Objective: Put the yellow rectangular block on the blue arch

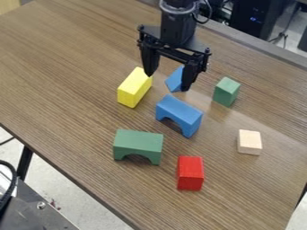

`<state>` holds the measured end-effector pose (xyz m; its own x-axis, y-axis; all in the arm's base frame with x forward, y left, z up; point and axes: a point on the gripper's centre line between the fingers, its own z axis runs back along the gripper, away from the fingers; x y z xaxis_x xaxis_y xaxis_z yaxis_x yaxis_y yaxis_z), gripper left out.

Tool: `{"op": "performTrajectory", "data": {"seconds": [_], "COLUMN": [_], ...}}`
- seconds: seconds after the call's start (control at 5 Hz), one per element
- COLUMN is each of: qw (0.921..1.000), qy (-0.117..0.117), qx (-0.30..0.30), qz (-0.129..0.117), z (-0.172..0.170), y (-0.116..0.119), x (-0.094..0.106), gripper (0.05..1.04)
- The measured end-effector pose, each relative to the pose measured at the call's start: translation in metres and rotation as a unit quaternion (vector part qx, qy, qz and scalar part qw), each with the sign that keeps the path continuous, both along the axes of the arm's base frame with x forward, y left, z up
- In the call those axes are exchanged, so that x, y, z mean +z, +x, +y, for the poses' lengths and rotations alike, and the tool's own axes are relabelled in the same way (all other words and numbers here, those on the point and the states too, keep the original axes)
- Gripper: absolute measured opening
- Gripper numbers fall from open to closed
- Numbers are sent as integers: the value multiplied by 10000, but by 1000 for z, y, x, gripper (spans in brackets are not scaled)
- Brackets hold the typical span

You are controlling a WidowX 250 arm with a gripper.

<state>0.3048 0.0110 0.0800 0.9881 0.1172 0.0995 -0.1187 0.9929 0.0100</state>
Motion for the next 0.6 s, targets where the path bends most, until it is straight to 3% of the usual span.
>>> {"op": "performTrajectory", "data": {"seconds": [0.2, 0.6], "qw": [9999, 9986], "qy": [-5, 408], "qx": [8, 331], "qz": [161, 41], "z": [0, 10], "y": [-3, 8], "x": [-9, -10], "gripper": [998, 998]}}
